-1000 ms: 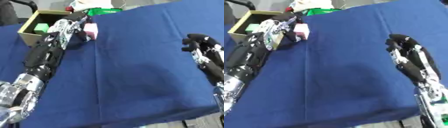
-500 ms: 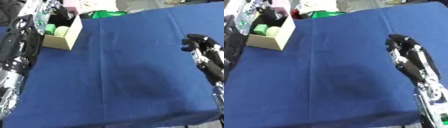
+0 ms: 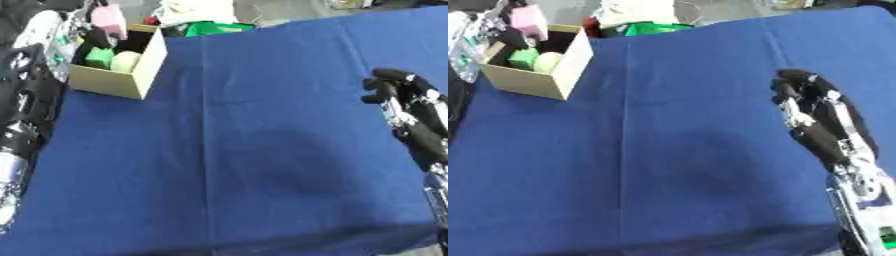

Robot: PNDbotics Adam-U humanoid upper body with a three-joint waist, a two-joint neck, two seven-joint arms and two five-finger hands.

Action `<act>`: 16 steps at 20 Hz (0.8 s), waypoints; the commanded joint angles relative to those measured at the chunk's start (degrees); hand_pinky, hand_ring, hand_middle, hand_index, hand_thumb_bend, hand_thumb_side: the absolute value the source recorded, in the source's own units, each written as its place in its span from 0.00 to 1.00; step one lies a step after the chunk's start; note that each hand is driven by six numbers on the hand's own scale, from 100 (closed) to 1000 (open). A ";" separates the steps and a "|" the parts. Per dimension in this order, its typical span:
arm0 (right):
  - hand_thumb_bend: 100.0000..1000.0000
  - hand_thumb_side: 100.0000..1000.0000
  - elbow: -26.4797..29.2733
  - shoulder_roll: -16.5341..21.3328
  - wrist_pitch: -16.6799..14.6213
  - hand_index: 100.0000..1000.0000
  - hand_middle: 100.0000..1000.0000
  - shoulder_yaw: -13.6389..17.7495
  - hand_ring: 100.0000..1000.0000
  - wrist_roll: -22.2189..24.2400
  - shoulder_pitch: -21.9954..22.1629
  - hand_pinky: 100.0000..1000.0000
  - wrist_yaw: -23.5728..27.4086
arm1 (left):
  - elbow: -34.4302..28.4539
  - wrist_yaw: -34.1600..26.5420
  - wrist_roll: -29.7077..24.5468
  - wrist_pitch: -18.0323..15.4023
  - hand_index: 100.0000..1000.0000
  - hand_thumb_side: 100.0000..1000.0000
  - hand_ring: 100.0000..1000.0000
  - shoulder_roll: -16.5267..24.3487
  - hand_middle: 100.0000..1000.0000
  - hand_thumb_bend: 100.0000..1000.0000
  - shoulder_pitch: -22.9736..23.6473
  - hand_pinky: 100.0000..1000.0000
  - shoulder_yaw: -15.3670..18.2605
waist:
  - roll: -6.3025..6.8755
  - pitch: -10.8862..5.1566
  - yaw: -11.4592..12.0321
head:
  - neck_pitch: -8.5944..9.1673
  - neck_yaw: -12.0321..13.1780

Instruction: Pick up objects on the table and place them in the box.

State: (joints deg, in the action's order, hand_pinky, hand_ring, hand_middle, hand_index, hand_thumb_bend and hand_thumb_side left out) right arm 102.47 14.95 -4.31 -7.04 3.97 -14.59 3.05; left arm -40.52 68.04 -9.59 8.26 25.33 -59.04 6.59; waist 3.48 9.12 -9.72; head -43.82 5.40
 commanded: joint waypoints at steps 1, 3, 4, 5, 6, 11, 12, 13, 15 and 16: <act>0.00 0.38 0.62 0.65 -0.09 0.77 0.59 0.45 0.82 -0.12 -0.49 0.71 -0.20 | 2.00 -0.68 1.58 1.36 0.78 0.05 0.56 1.98 0.55 0.29 -0.63 0.62 0.75 | -0.28 -1.06 0.17 | -0.30 -0.15; 0.00 0.38 0.64 0.64 -0.10 0.77 0.59 0.46 0.82 -0.12 -0.51 0.71 -0.20 | 2.24 -1.36 2.74 1.65 0.81 0.09 0.58 2.02 0.58 0.33 -0.45 0.63 0.72 | -0.32 -1.04 0.22 | -0.30 -0.11; 0.00 0.38 0.63 0.63 -0.10 0.77 0.58 0.48 0.82 -0.12 -0.50 0.71 -0.20 | 2.04 -1.64 3.39 1.88 0.84 0.17 0.61 2.10 0.63 0.42 -0.40 0.64 0.73 | -0.34 -1.03 0.25 | -0.30 -0.08; 0.00 0.38 0.62 0.61 -0.09 0.77 0.58 0.49 0.82 -0.13 -0.49 0.71 -0.20 | 1.73 -1.88 4.00 2.14 0.84 0.18 0.61 2.17 0.64 0.43 -0.32 0.64 0.72 | -0.35 -1.03 0.28 | -0.30 -0.06; 0.00 0.38 0.60 0.61 -0.09 0.77 0.58 0.50 0.82 -0.14 -0.48 0.71 -0.20 | 1.30 -2.02 4.56 2.38 0.86 0.27 0.64 2.33 0.68 0.55 -0.25 0.66 0.67 | -0.36 -1.04 0.32 | -0.30 -0.07; 0.00 0.38 0.58 0.59 -0.10 0.77 0.58 0.57 0.82 -0.19 -0.43 0.71 -0.21 | -5.20 -2.25 5.95 2.21 0.88 0.39 0.66 3.79 0.72 0.68 1.23 0.67 0.07 | -0.43 -1.05 0.59 | -0.30 -0.13; 0.00 0.38 0.58 0.59 -0.11 0.77 0.58 0.59 0.82 -0.19 -0.42 0.72 -0.22 | -7.35 -2.63 6.10 1.94 0.87 0.39 0.64 4.11 0.70 0.67 1.68 0.64 0.12 | -0.45 -1.05 0.65 | -0.30 -0.10; 0.00 0.38 0.59 0.57 -0.11 0.77 0.58 0.65 0.82 -0.23 -0.40 0.72 -0.22 | -10.44 -3.89 6.74 1.47 0.86 0.39 0.63 4.45 0.68 0.64 2.39 0.61 0.30 | -0.47 -1.04 0.74 | -0.30 -0.08; 0.00 0.38 0.62 0.57 -0.13 0.77 0.58 0.72 0.82 -0.30 -0.41 0.72 -0.20 | -17.15 -8.39 8.28 0.31 0.85 0.39 0.62 5.00 0.66 0.61 4.39 0.58 0.40 | -0.49 -0.98 0.92 | -0.30 -0.09; 0.00 0.38 0.64 0.55 -0.13 0.77 0.58 0.75 0.82 -0.33 -0.45 0.72 -0.20 | -20.53 -11.46 8.94 -0.32 0.84 0.39 0.60 5.19 0.63 0.56 5.58 0.56 0.26 | -0.51 -0.93 1.00 | -0.30 -0.09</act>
State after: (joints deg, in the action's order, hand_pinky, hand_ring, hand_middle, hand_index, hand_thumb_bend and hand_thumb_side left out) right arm 102.46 14.95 -4.37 -6.70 3.83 -14.57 3.05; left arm -56.56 59.07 -1.57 8.47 28.01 -52.64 6.77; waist 3.17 9.12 -8.74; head -43.82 5.37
